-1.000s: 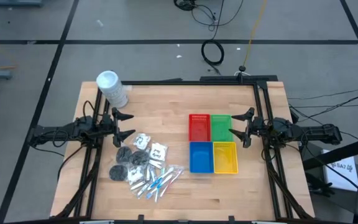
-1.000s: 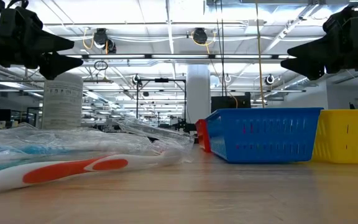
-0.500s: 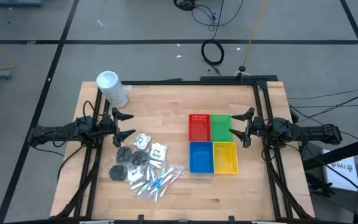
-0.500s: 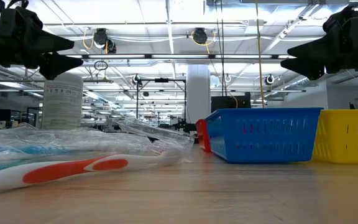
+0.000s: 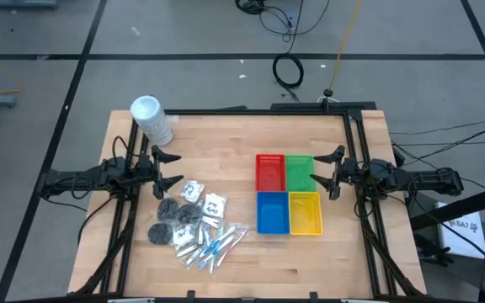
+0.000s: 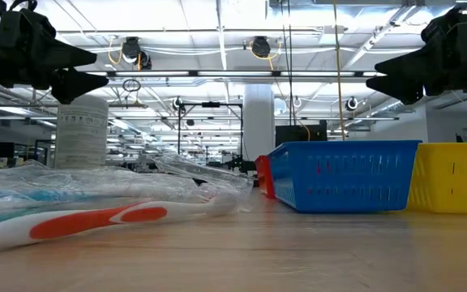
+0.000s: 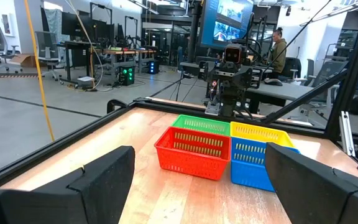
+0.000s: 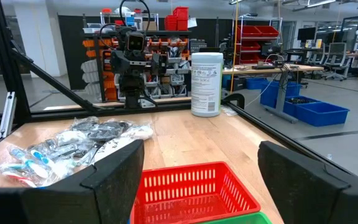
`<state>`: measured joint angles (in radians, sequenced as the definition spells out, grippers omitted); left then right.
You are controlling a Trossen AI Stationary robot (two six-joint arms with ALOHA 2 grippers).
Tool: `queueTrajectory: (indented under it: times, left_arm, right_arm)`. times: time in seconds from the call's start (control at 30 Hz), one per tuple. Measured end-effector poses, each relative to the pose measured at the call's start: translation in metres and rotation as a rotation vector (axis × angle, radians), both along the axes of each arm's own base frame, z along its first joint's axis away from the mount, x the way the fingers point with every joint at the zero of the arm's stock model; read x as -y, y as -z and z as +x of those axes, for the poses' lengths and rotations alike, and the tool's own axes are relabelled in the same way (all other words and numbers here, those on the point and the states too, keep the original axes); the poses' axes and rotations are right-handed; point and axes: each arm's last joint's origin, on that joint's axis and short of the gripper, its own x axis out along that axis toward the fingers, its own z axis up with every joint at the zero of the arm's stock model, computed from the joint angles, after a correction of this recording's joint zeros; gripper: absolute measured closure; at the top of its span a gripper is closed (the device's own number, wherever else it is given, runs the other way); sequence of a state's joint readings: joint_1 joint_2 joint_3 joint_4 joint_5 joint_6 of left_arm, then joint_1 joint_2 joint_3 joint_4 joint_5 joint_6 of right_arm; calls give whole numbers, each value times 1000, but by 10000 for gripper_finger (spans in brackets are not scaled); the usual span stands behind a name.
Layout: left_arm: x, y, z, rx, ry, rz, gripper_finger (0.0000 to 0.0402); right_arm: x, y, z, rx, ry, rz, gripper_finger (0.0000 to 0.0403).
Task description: Pick & Place Travel size toiletries
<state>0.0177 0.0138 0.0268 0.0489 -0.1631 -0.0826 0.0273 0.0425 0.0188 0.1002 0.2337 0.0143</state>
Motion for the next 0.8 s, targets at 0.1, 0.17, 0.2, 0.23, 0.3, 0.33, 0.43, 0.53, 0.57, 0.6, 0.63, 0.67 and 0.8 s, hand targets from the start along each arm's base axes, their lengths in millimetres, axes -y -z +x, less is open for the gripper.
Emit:
queueTrajectory:
  times: [0.1,0.17,0.2,0.23,0.3,0.33,0.43,0.53,0.57,0.6,0.63,0.67,0.8]
  left_arm:
    - [0,0,0,0,0,0,50]
    - [0,0,0,0,0,0,50]
    - [0,0,0,0,0,0,50]
    - [0,0,0,0,0,0,50]
    - [0,0,0,0,0,0,50]
    - [0,0,0,0,0,0,50]
    - [0,0,0,0,0,0,50]
    - [0,0,0,0,0,0,50]
    - [0,0,0,1,0,0,50]
    - [0,0,0,1,0,0,50]
    - [0,0,0,1,0,0,50]
    - [0,0,0,1,0,-1,50]
    - [0,-1,0,12,1,-14,50]
  right_arm:
    - [0,0,0,0,0,0,99]
    - [0,0,0,0,0,0,99]
    - [0,0,0,0,0,0,99]
    - [0,0,0,0,0,0,99]
    - [0,0,0,0,0,0,99]
    - [0,0,0,0,0,0,99]
    - [0,0,0,0,0,0,99]
    - [0,0,0,0,0,0,99]
    - [0,0,0,0,0,0,99]
    - [0,0,0,0,0,0,99]
    - [0,0,0,0,0,0,99]
    - [0,0,0,0,0,0,99]
    - [0,0,0,0,0,0,99]
